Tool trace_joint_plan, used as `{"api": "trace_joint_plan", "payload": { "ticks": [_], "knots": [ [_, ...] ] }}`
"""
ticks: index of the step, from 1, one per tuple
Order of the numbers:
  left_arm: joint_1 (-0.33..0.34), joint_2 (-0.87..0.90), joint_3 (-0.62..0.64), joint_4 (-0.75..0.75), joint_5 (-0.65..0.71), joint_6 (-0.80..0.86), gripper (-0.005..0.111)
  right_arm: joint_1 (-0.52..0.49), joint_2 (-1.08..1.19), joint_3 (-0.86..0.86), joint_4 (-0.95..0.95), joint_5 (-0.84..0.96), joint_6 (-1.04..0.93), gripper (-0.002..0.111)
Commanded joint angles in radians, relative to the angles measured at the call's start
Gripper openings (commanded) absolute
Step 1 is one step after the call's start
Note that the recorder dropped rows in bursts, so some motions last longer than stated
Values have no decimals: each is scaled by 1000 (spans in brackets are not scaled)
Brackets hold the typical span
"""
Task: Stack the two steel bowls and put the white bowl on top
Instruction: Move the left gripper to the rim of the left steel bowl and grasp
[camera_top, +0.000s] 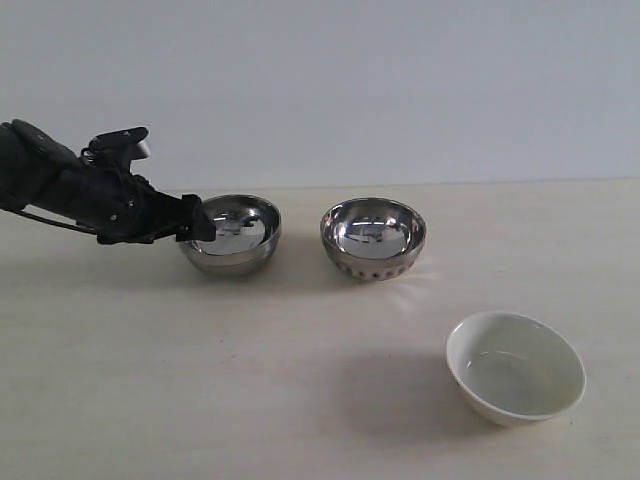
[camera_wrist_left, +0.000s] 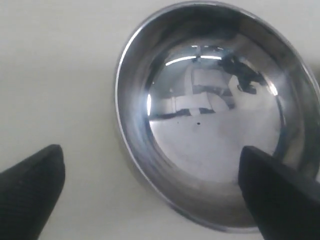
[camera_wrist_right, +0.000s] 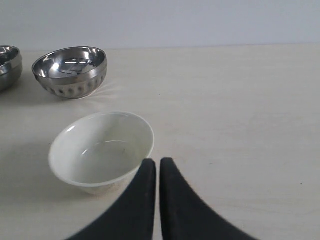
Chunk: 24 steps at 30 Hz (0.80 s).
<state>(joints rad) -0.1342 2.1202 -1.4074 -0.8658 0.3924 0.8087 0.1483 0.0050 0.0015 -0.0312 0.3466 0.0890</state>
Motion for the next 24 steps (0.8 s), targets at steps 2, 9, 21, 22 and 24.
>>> {"api": "trace_joint_plan", "payload": {
  "ticks": [2,9,21,22,24],
  "knots": [
    [-26,58,-61,-59,-43,-9,86,1,-5,-2,-6,-5,1,0],
    [-29,154,-147,-122,-89,-9,86,1,-5,-2,-6,-5,1,0],
    [-29,192,-182,-93,-95,1,4,1,-5,-2,-6,-5,1,0],
    [-27,189,-182,-93,-67,-2,4,1,-5,-2,-6,-5,1,0],
    [-25,182,-182,-93,-29,-2,4,1,-5,-2,-6,-5,1,0]
  ]
}}
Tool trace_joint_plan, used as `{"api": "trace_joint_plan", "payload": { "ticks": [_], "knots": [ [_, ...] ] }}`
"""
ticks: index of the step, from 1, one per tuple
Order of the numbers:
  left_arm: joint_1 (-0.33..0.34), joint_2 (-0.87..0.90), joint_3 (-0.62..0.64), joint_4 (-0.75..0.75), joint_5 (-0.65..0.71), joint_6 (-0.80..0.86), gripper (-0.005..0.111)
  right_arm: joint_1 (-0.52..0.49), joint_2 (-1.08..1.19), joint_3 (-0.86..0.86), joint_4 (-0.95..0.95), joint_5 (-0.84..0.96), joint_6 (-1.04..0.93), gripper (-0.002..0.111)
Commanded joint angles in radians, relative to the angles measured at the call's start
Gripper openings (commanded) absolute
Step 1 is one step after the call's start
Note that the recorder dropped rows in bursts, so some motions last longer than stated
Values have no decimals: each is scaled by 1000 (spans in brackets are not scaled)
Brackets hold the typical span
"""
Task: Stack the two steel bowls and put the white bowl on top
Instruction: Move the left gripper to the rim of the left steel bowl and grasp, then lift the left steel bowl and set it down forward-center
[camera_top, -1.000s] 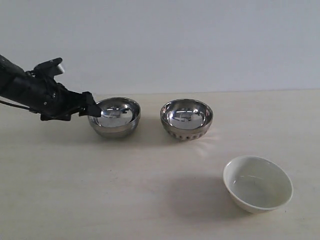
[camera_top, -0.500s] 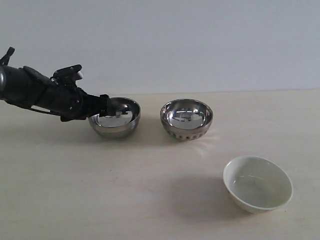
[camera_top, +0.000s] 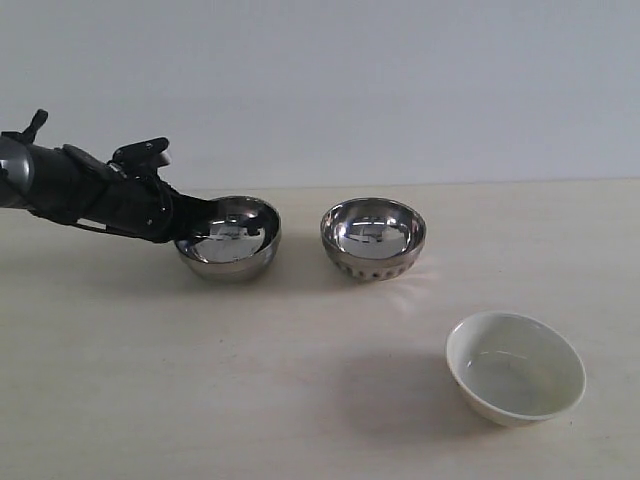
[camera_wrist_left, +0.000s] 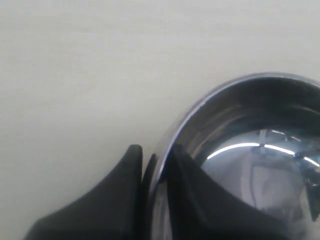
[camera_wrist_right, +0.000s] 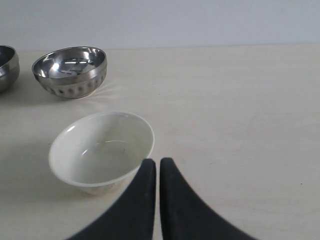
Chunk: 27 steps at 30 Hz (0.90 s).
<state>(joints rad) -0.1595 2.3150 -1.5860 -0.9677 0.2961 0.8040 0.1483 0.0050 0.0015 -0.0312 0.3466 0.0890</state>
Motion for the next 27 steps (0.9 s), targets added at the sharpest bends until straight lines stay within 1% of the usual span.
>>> {"api": "trace_joint_plan", "payload": {
  "ticks": [1,5,10,12,19,22,27],
  "knots": [
    [0,-18,-4,11,77,3,4,1,-5,-2,-6,-5,1,0],
    [0,-86,3,19,100,-4,4,1,-5,-2,-6,-5,1,0],
    [0,-195,49,49,101,-7,4,1,-5,-2,-6,-5,1,0],
    [0,-261,93,77,106,-37,4,1,-5,-2,-6,-5,1,0],
    [-4,-412,236,77,123,-41,4,1,-5,-2,-6,-5,1,0],
    [-30,-459,314,77,117,-41,4,1,-5,-2,-6,-5,1,0],
    [-124,-483,400,75,108,-18,4,1,-5,-2,-6,-5,1,0]
  ]
}}
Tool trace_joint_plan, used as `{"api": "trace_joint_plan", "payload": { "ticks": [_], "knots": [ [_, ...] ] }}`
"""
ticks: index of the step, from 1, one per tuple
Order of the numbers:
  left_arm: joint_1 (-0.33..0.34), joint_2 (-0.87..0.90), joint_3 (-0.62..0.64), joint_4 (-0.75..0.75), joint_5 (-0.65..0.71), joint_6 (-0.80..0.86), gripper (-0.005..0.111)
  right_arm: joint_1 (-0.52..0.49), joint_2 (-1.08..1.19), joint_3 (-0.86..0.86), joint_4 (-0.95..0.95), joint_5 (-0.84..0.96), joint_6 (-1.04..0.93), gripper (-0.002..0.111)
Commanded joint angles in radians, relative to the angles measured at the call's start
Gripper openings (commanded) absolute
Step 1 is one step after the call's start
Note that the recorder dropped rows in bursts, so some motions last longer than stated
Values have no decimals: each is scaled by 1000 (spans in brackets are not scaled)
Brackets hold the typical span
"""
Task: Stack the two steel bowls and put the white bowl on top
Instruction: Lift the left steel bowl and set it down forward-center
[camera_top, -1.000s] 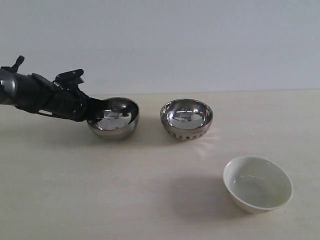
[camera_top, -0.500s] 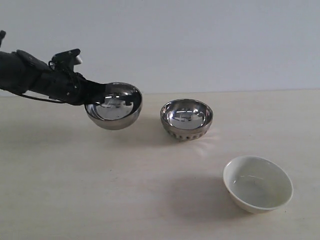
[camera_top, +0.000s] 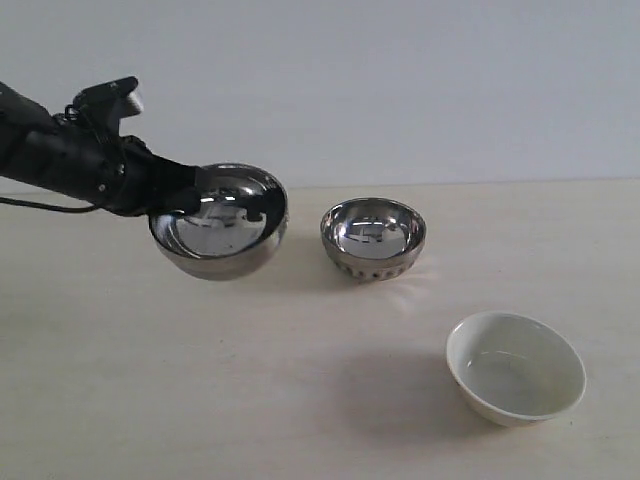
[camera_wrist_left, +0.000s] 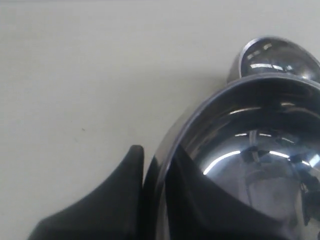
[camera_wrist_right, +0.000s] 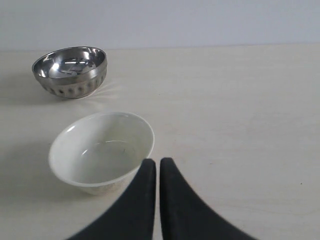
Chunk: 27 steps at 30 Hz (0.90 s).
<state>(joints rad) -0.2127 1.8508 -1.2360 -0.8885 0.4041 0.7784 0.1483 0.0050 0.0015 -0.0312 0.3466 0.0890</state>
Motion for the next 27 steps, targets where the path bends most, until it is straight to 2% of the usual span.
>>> {"api": "trace_joint_plan", "payload": {
  "ticks": [1,7,12,27],
  "knots": [
    [-99,-18,58,-4,0,7,4,1,-5,-2,-6,-5,1,0],
    [-218,-10,74,-13,-46,7,4,1,-5,-2,-6,-5,1,0],
    [-278,32,74,-19,-71,7,4,1,-5,-2,-6,-5,1,0],
    [-291,133,78,-39,-125,-2,4,1,-5,-2,-6,-5,1,0]
  ]
}}
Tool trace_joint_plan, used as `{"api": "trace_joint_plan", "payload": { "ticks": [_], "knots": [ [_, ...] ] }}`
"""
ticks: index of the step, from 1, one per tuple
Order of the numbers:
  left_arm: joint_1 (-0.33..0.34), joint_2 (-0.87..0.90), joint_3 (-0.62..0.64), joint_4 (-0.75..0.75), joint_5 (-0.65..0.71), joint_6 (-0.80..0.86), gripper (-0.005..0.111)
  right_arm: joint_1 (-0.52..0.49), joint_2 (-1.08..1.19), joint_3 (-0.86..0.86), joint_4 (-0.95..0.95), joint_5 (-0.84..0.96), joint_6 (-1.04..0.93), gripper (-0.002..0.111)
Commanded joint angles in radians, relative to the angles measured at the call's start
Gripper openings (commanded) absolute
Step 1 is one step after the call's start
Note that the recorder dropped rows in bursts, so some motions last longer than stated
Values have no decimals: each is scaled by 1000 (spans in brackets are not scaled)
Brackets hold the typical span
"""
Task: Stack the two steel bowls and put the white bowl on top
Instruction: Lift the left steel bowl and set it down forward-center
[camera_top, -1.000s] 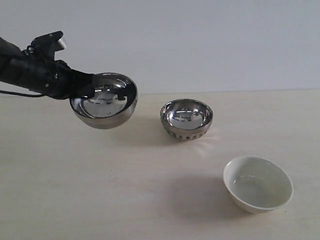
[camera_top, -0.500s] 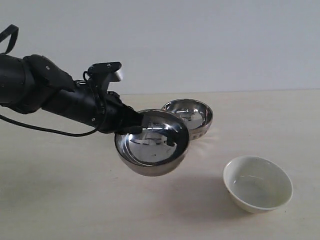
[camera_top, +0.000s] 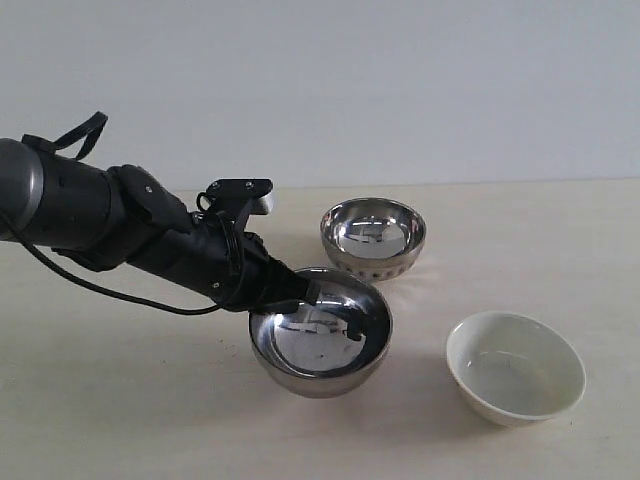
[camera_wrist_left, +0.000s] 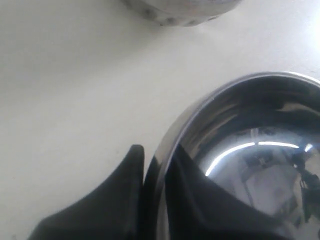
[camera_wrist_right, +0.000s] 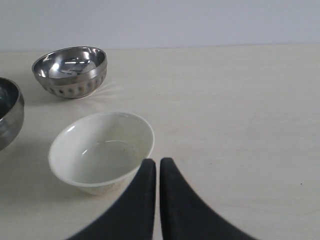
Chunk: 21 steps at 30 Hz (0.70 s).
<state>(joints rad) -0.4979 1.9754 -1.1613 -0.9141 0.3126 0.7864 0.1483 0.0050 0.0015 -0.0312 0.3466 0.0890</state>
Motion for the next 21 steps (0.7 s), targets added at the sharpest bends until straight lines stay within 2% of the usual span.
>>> {"api": "trace_joint_plan", "payload": {
  "ticks": [1,13,21],
  "knots": [
    [-5,13,3,-14,-35,-9,4,1,-5,-2,-6,-5,1,0],
    [-23,36,5,-12,-25,2,4,1,-5,-2,-6,-5,1,0],
    [-38,34,51,-12,-54,17,4,1,-5,-2,-6,-5,1,0]
  ]
}}
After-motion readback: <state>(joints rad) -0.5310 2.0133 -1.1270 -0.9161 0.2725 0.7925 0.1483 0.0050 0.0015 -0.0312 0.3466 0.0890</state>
